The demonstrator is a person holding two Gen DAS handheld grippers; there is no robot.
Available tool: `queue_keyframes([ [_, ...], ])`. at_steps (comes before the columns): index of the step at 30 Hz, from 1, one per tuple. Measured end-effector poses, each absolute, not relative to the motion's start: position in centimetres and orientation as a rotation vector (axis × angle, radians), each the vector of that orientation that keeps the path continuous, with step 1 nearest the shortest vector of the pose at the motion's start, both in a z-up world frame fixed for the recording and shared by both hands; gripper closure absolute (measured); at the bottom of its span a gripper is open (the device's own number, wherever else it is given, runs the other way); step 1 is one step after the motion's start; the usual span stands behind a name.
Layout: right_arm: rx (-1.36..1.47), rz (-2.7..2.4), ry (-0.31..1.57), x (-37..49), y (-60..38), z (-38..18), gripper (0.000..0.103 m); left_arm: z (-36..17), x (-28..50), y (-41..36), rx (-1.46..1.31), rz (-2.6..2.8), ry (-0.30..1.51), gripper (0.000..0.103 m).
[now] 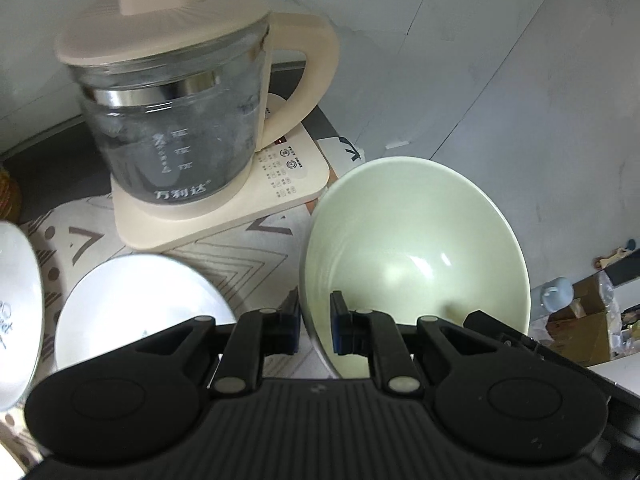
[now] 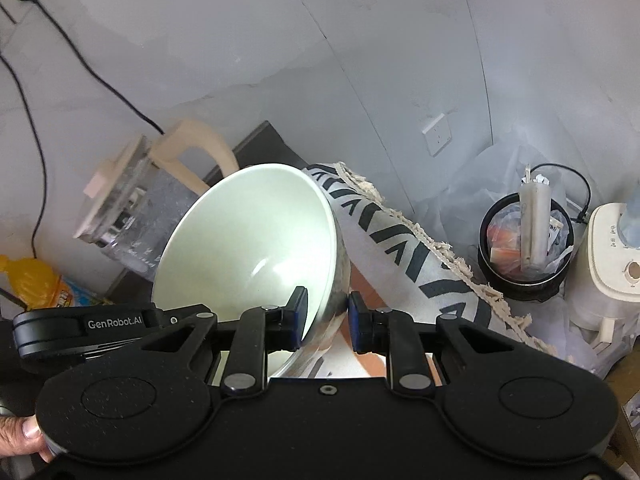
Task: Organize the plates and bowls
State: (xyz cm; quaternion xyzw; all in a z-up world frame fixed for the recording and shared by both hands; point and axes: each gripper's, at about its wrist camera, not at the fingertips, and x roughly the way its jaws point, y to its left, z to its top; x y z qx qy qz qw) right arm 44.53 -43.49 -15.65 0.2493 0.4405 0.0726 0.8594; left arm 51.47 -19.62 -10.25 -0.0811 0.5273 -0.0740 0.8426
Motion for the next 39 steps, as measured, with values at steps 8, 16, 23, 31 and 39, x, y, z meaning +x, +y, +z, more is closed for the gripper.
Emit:
queue_keyframes([
  [8,0.515,0.186,0.893,41.5,-42.8,-14.2,0.081,-7.9,48.5,-18.1,-0.207,-0.16,1.081,0.09],
  [16,0.52,0.187,0.87,38.7,-42.3,-13.4,0.081,-6.8,45.6,-17.0,-0.218,-0.184,1.065,0.09],
  [23,0.504,0.186,0.861,36.7,-41.7,-12.6,0.081,-6.3,43.4,-16.0,-0.246,-0.195,1.055,0.089],
  [31,0.459,0.201,0.885,34.6,-40.7,-12.2,0.081,-6.4,40.6,-14.6,-0.276,-0.202,1.044,0.09],
  [39,0.419,0.217,0.922,32.5,-39.5,-12.8,0.081,-7.9,38.1,-12.5,-0.321,-0.208,1.098,0.09],
])
